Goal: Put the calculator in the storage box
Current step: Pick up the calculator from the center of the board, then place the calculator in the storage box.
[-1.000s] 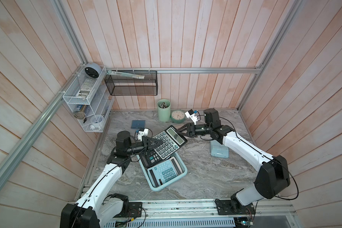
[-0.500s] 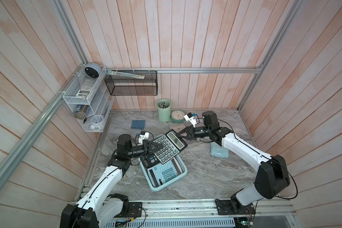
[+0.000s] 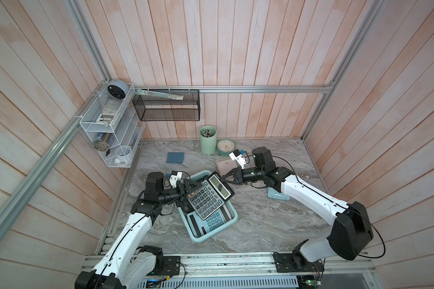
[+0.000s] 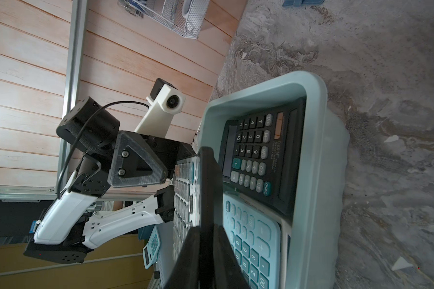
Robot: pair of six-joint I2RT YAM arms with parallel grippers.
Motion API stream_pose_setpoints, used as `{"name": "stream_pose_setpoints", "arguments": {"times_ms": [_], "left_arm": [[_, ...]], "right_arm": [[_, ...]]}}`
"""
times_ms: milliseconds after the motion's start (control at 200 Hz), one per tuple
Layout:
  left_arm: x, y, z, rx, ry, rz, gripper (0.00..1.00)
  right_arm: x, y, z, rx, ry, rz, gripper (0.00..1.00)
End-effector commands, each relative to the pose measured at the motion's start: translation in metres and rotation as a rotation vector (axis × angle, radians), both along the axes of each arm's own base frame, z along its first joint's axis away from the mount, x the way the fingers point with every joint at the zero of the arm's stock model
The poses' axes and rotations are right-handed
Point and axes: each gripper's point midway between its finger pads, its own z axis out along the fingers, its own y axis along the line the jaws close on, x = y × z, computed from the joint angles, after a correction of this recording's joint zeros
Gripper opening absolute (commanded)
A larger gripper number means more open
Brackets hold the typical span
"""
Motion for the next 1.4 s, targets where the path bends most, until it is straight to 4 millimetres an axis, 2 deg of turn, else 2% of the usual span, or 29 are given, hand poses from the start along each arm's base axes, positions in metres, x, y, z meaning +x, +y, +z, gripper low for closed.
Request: {"name": "stream_pose_setpoints", "arguments": {"times_ms": [0, 185, 305, 665, 855, 1045, 1125, 1250, 1395], "left_arm": [[-0.001, 0.008, -0.003, 0.064, -0.017, 0.016, 0.73], [-0.004, 0.033, -0.019, 0.226, 0.000, 0.081, 0.79], [-0.002, 0.046, -0.020, 0.320, -0.009, 0.118, 0.83], [0.003, 0.066, -0.005, 0.429, -0.069, 0.216, 0.88], [0.002, 0.073, -0.009, 0.462, -0.066, 0.238, 0.88], [-0.001, 0.083, -0.015, 0.519, -0.051, 0.271, 0.89], [-0.002, 0.088, -0.017, 0.543, -0.047, 0.286, 0.92], [-0.004, 0.088, -0.024, 0.546, -0.026, 0.288, 0.92], [-0.006, 0.087, -0.030, 0.536, -0.010, 0.283, 0.92]], "right_arm": [[-0.007, 0.000, 0.006, 0.006, -0.014, -0.013, 0.00], [-0.011, -0.006, -0.008, -0.043, 0.008, -0.044, 0.00], [-0.017, -0.010, -0.015, -0.085, 0.011, -0.047, 0.00], [-0.038, 0.002, -0.039, -0.222, -0.017, -0.041, 0.00], [-0.046, 0.005, -0.051, -0.302, -0.040, -0.062, 0.00], [-0.048, -0.005, -0.059, -0.387, -0.061, -0.078, 0.00], [-0.047, -0.012, -0.058, -0.422, -0.079, -0.087, 0.07], [-0.044, -0.023, -0.053, -0.476, -0.118, -0.103, 0.24], [-0.036, -0.029, -0.044, -0.484, -0.136, -0.122, 0.31]]}}
